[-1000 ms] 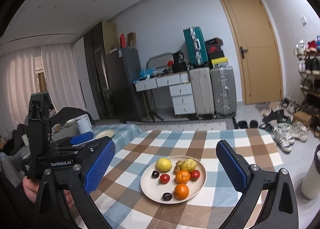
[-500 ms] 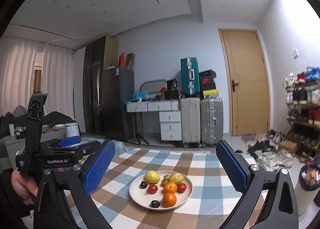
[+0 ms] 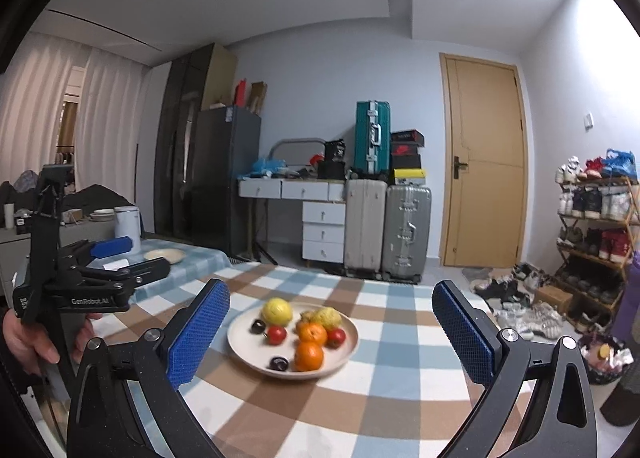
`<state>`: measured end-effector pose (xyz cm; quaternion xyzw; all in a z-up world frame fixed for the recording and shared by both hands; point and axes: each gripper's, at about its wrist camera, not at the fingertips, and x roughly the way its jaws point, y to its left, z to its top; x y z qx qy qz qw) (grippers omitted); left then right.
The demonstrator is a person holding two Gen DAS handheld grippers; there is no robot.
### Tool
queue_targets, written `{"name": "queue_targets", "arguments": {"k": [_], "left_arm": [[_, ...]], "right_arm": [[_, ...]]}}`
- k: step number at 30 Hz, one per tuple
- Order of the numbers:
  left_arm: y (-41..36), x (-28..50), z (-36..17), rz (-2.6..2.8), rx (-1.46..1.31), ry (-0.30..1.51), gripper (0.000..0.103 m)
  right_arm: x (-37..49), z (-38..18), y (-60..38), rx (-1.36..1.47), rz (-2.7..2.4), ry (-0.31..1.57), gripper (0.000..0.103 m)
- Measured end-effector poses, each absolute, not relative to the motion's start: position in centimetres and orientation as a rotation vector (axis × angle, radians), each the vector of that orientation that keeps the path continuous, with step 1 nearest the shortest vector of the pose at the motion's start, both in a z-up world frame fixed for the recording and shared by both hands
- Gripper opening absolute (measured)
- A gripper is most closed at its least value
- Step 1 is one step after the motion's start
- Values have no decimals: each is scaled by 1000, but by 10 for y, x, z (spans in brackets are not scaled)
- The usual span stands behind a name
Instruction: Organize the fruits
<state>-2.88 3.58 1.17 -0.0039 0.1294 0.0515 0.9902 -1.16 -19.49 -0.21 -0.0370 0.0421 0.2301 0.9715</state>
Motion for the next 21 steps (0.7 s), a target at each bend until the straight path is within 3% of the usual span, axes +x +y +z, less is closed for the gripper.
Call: {"name": "queue_targets", "arguments": {"k": [21], "left_arm": [[60,-4,-30,143,-30,320,102]], "right_arm": [[32,-41,-186,-104,453,172,103]]}}
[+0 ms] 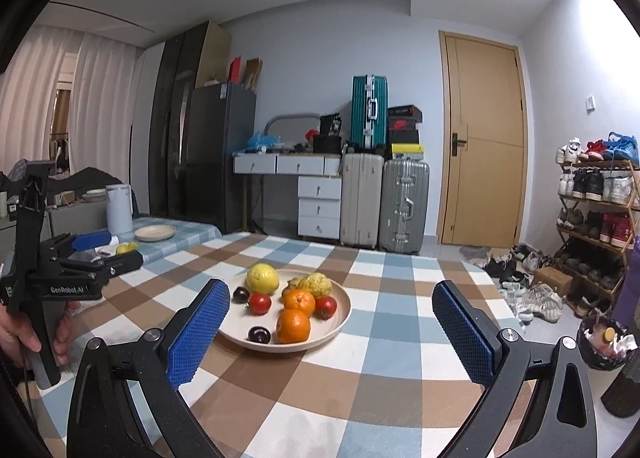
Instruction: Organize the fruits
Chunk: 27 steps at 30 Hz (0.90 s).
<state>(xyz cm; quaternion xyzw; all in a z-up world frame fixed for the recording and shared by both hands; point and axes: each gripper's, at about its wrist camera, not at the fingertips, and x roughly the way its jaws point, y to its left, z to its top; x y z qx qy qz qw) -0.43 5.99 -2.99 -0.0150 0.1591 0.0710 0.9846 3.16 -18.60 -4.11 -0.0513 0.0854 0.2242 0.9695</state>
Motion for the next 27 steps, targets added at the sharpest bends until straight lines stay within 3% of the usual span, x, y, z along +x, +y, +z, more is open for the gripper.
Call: {"name": "queue_targets", "arguments": {"k": [5,27], "left_arm": [[59,-4,-31,142,-30,319,102],[59,-3,-32,143,-31,319,102]], "right_arm": [[57,-55,-181,-97,460,306,103],[52,-59,-185,-83,471,283,103]]}}
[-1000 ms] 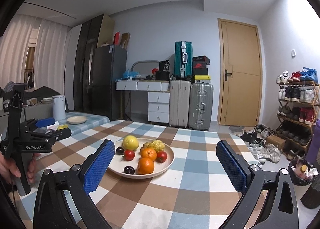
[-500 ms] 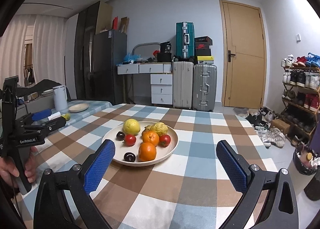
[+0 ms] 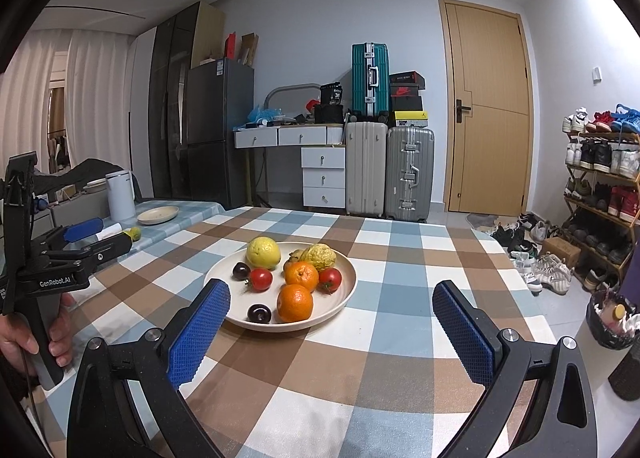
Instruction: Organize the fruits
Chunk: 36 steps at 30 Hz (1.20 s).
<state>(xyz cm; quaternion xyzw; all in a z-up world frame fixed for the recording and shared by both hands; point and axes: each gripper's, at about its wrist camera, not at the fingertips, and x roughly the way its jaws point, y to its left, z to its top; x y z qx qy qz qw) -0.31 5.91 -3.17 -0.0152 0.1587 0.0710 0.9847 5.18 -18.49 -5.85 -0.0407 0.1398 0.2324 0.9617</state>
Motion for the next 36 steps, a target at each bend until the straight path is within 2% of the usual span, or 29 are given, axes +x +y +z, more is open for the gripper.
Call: {"name": "queue_targets", "arguments": {"k": [36], "left_arm": [[57,-5,-32,148,-30,318,102]], "right_arm": [[52,-58,-185,-82,471,284,103]]}}
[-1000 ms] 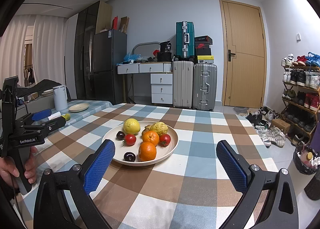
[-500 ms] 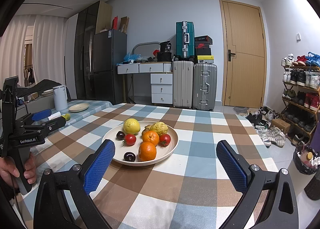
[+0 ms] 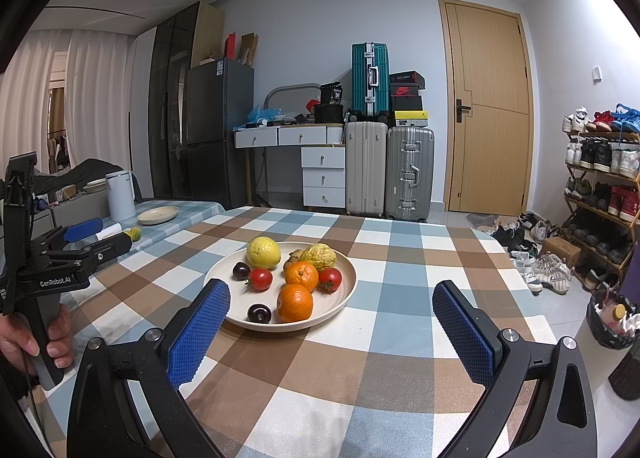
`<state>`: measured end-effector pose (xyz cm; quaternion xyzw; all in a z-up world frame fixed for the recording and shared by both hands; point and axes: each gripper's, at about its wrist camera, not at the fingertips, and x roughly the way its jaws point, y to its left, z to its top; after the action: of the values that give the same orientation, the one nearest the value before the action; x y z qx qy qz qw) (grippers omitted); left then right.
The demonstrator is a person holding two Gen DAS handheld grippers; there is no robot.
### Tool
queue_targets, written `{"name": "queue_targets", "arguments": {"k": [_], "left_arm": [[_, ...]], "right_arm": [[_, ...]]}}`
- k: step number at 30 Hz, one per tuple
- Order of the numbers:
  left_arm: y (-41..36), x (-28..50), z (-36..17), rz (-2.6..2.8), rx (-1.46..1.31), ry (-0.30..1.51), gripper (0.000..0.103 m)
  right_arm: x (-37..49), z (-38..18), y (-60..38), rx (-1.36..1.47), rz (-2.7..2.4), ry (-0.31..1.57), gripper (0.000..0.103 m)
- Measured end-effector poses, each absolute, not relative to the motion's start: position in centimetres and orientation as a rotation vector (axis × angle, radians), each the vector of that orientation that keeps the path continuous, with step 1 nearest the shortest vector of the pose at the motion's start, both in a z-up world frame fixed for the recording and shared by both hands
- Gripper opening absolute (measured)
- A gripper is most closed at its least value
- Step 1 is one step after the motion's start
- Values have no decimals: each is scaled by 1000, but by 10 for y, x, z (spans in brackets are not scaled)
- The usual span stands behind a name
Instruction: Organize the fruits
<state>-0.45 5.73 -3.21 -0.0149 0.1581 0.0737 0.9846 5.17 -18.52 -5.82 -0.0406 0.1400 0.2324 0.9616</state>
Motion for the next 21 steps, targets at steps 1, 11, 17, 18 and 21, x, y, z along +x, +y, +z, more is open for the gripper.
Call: {"name": "queue_targets", "arguments": {"k": [1,11,17,18,21], "left_arm": [[57,-4,-33,148,-30,318,102],[58,-5,-32,149,-30,318,102],[58,-5,-32,150,-31,317,102],[58,-5,-32,149,-30,318,102],[58,-5,-32,149,-30,318,102]], "right_arm": [[52,-59,-185,-82,471,284,103],[52,-58,-185,-82,471,284,103],[52,-59,-185,-82,471,284,103],[52,-58,-185,-82,471,284,103],[52,-58,-185,-82,471,284,103]]}}
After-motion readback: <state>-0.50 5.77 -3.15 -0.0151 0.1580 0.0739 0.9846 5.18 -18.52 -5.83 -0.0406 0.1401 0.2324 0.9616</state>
